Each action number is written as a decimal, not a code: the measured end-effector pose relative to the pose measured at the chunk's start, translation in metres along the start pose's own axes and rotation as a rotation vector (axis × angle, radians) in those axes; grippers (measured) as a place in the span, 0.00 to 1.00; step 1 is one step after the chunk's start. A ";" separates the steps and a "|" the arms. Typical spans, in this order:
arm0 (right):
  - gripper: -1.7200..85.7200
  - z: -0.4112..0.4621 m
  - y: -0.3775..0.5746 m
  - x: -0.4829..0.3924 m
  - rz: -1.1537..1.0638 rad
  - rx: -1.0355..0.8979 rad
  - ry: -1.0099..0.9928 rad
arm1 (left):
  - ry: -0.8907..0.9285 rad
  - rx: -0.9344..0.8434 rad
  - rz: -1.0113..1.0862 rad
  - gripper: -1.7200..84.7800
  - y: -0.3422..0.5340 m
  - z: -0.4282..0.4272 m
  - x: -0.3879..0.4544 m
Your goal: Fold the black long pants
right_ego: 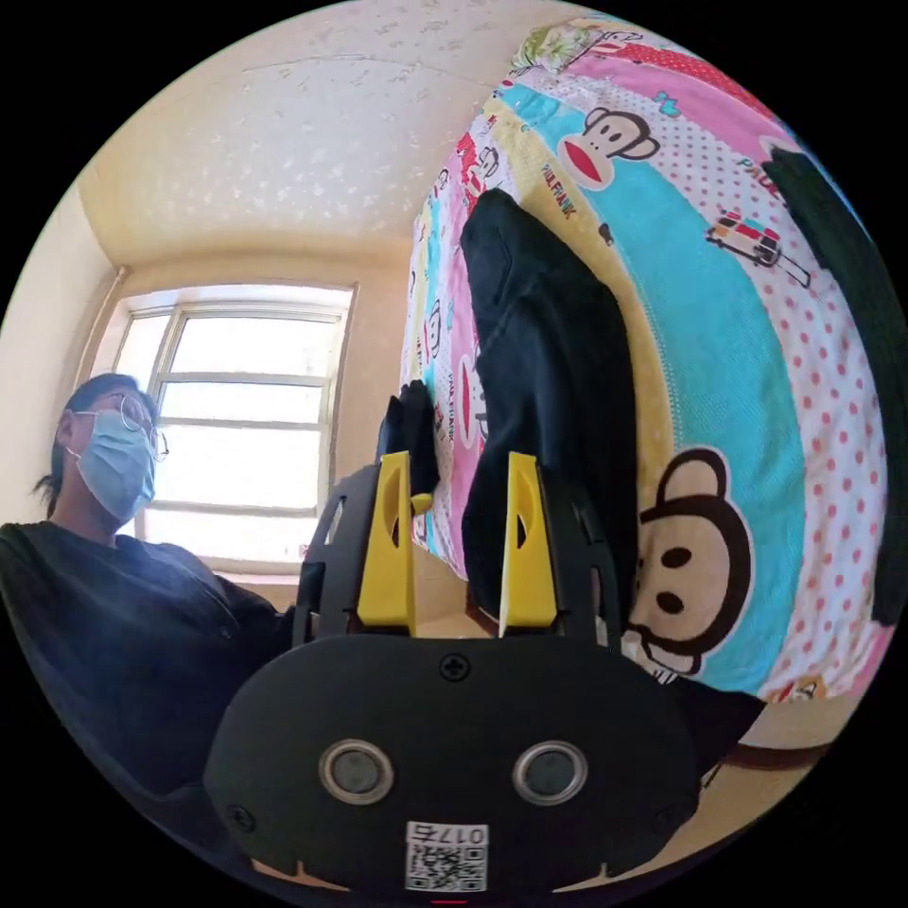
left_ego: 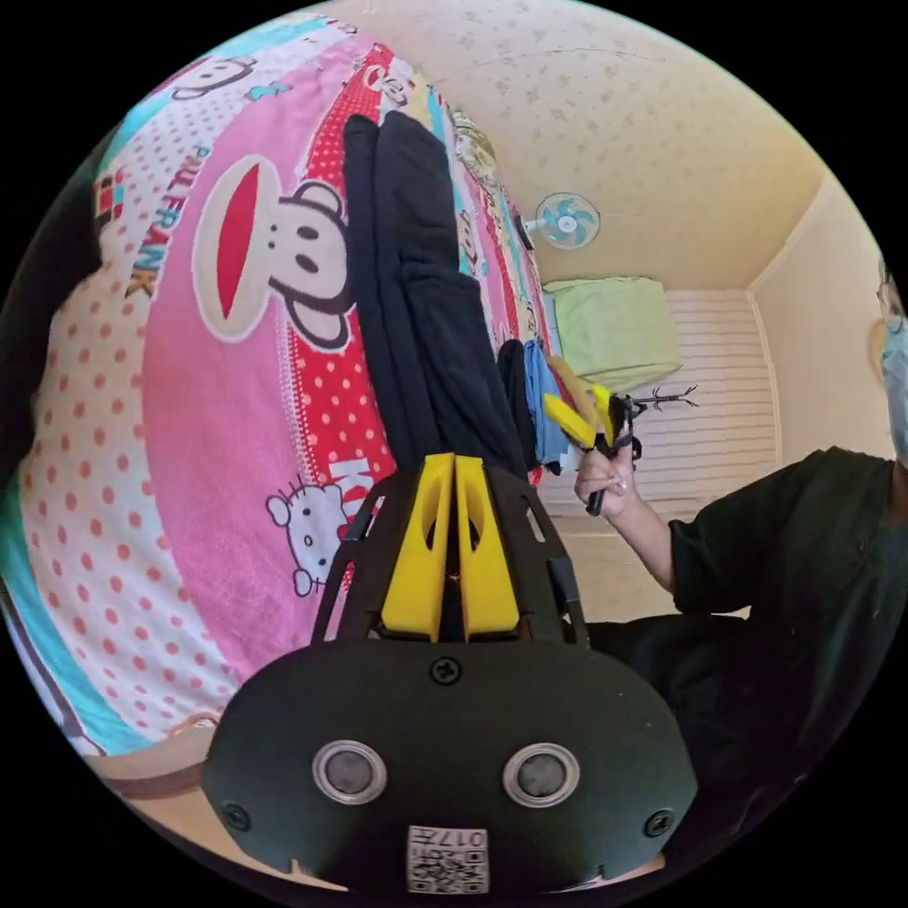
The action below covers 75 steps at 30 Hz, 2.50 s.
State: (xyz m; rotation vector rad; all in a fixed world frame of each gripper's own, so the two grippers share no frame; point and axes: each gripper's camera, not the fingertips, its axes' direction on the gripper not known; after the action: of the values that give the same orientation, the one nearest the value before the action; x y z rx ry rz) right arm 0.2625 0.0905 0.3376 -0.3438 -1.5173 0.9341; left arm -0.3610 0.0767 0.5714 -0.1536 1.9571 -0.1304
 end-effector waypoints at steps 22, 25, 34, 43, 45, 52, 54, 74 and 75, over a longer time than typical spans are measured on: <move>0.21 0.093 0.053 0.088 0.397 0.078 -0.376 | -0.251 -0.364 0.488 0.01 -0.114 0.076 0.072; 0.23 0.079 0.054 0.072 0.275 0.065 -0.458 | -0.282 -0.301 0.541 0.01 -0.137 0.070 0.085; 0.14 0.108 0.035 0.075 0.347 -0.056 -0.199 | -0.502 -0.332 0.593 0.01 -0.166 0.106 0.091; 0.08 0.043 0.071 -0.070 0.021 -0.070 -0.265 | -0.488 -0.593 0.749 0.01 -0.108 0.146 0.091; 0.08 0.029 0.076 -0.103 -0.048 -0.101 -0.287 | -0.374 -0.671 0.732 0.01 -0.081 0.155 0.103; 0.10 0.046 0.030 -0.115 -0.168 -0.258 -0.262 | 0.065 -0.813 0.504 0.01 -0.001 0.166 0.122; 0.11 0.066 -0.013 -0.071 -0.055 -0.219 -0.322 | 0.075 -0.657 0.255 0.01 -0.010 0.139 0.090; 0.32 0.201 -0.007 0.145 -0.016 -0.088 0.211 | -0.119 -0.046 -0.198 0.35 -0.053 0.012 0.090; 0.31 0.209 0.003 0.152 0.010 -0.126 0.161 | -0.070 -0.104 -0.215 0.34 -0.050 0.022 0.098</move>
State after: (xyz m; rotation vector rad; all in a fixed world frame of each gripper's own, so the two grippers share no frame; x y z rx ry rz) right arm 0.0363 0.1252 0.4584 -0.5058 -1.4306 0.8007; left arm -0.3751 0.0108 0.4823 -0.4325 1.8740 -0.1620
